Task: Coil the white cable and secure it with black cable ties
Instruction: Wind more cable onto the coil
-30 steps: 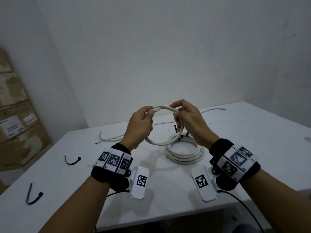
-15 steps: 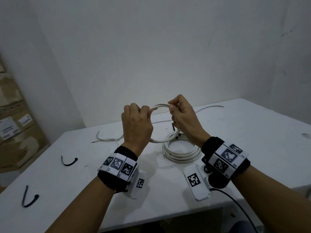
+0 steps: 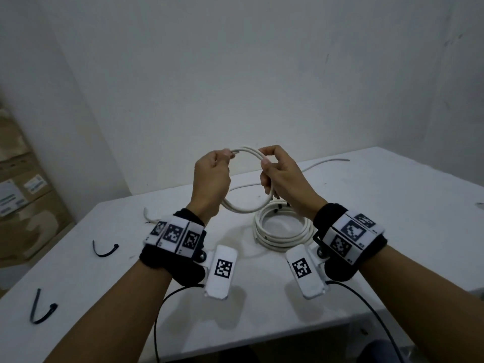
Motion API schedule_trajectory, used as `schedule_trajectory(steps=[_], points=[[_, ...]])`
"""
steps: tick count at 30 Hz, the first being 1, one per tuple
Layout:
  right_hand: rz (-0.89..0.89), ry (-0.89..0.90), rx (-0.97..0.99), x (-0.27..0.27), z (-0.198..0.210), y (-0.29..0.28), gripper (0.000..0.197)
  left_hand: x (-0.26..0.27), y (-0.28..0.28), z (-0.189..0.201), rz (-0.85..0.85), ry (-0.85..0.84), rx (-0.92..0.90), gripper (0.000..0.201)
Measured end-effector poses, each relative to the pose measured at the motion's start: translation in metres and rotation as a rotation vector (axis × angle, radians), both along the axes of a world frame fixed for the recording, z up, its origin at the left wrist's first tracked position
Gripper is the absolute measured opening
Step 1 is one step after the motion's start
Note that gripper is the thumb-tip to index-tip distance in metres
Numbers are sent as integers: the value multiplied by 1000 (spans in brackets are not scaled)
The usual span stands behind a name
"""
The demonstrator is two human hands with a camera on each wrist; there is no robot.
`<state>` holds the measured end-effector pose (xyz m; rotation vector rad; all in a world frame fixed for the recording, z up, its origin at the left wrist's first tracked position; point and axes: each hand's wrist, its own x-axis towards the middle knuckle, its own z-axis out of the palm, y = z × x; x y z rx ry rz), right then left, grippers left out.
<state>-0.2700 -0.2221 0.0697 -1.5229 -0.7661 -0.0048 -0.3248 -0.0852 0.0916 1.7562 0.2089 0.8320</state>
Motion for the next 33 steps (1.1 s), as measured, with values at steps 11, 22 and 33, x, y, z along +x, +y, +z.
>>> schedule_trajectory(steps=[11, 22, 33], points=[[43, 605, -70, -48, -30, 21, 55, 0, 11, 37, 35, -170, -399, 33], [250, 1431, 905, -41, -29, 62, 21, -26, 27, 31, 126, -185, -412, 33], [226, 709, 439, -62, -35, 52, 41, -32, 57, 3, 482, -238, -155, 28]])
